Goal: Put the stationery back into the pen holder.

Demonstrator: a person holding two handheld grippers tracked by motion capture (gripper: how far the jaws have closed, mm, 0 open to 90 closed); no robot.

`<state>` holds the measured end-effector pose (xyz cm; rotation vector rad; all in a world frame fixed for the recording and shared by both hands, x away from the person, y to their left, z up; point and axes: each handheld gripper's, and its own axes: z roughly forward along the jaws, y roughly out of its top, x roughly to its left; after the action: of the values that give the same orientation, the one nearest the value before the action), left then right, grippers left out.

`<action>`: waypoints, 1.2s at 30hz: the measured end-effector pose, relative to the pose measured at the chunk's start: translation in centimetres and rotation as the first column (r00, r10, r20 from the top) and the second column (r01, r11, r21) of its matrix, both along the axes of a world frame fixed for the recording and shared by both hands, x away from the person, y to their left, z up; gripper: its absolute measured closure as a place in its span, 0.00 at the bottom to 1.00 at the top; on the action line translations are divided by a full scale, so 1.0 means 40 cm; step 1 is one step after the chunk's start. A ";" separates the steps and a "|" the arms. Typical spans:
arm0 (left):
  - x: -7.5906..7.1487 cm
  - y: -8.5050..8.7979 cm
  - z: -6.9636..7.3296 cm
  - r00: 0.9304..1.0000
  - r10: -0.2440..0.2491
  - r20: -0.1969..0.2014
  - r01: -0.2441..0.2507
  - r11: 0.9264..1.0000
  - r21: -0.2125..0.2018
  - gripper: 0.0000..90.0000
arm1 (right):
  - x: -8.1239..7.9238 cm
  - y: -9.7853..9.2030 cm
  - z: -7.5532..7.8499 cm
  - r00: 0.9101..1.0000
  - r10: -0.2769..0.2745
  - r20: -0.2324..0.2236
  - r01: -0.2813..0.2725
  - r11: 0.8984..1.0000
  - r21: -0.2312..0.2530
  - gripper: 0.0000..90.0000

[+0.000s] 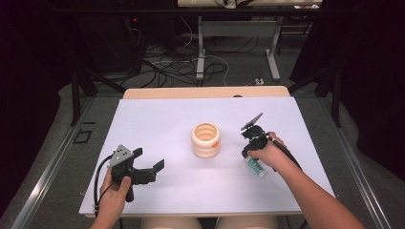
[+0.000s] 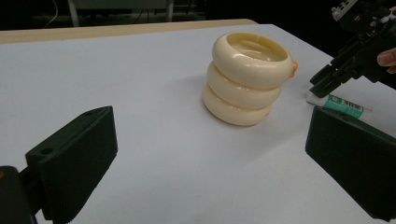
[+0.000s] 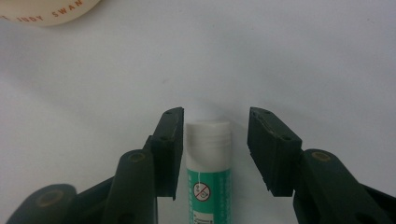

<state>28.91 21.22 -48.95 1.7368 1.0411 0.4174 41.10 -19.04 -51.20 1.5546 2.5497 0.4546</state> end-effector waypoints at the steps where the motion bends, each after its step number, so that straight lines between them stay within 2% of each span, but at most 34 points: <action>1: 0.000 0.000 0.000 1.000 0.000 0.000 0.000 1.000 0.000 0.02 | 0.001 0.000 -0.002 1.000 0.003 -0.004 -0.003 1.000 0.008 0.63; 2: 0.000 0.000 0.000 1.000 -0.001 0.001 0.001 1.000 0.000 0.02 | 0.001 0.000 -0.004 1.000 0.005 -0.004 -0.005 1.000 0.008 0.63; 3: 0.000 0.000 0.000 1.000 0.000 0.001 0.000 1.000 0.000 0.02 | 0.002 0.001 0.000 1.000 0.008 -0.026 -0.009 1.000 -0.014 0.63; 6: 0.000 0.000 -0.001 1.000 0.002 -0.003 -0.002 1.000 -0.005 0.02 | 0.001 0.005 -0.004 0.999 -0.005 -0.036 0.004 1.000 -0.013 0.65; 9: 0.001 0.000 -0.001 1.000 0.002 -0.002 -0.002 1.000 -0.003 0.02 | 0.001 0.007 -0.012 0.999 -0.010 -0.036 0.010 1.000 -0.002 0.66; 19: 0.001 0.002 -0.001 1.000 0.006 -0.008 -0.006 1.000 -0.005 0.02 | 0.005 0.013 -0.022 0.998 -0.018 -0.060 0.017 1.000 -0.018 0.69; 21: 0.001 0.002 -0.001 1.000 0.006 -0.009 -0.006 1.000 -0.004 0.02 | 0.006 0.013 -0.026 0.999 -0.017 -0.051 0.016 1.000 -0.021 0.70; 22: 0.001 0.002 -0.001 1.000 0.006 -0.008 -0.006 1.000 -0.004 0.02 | 0.006 0.013 -0.026 0.998 -0.016 -0.056 0.014 1.000 -0.025 0.70; 23: 0.001 0.002 -0.001 1.000 0.006 -0.007 -0.006 1.000 -0.004 0.02 | 0.008 0.012 -0.022 0.997 -0.008 -0.083 0.005 0.999 -0.032 0.70; 24: 0.001 0.002 -0.001 1.000 0.007 -0.006 -0.007 1.000 -0.004 0.02 | 0.008 0.013 -0.026 0.998 -0.013 -0.056 0.012 0.999 -0.033 0.70; 25: 0.000 0.002 0.000 1.000 0.007 -0.006 -0.007 1.000 -0.004 0.02 | 0.008 0.014 -0.024 0.997 -0.017 -0.078 0.014 0.999 -0.034 0.70; 26: 0.000 0.002 0.000 1.000 0.007 -0.006 -0.007 1.000 -0.005 0.02 | 0.007 0.015 -0.031 0.998 -0.021 -0.057 0.020 1.000 -0.019 0.70; 27: 0.000 0.002 0.000 1.000 0.007 -0.006 -0.007 1.000 -0.005 0.02 | 0.008 0.015 -0.029 0.997 -0.018 -0.077 0.016 0.999 -0.027 0.71; 31: 0.000 0.002 -0.001 1.000 0.007 -0.007 -0.007 1.000 -0.004 0.02 | 0.008 0.017 -0.032 0.997 -0.031 -0.064 0.030 0.999 -0.030 0.71; 36: 0.001 0.002 -0.001 1.000 0.006 -0.006 -0.006 1.000 -0.002 0.02 | 0.010 0.013 -0.030 0.997 -0.031 -0.073 0.029 0.999 -0.035 0.72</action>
<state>28.94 21.29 -48.99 1.7346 1.0508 0.4146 41.50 -18.51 -52.40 1.6250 2.5696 0.3557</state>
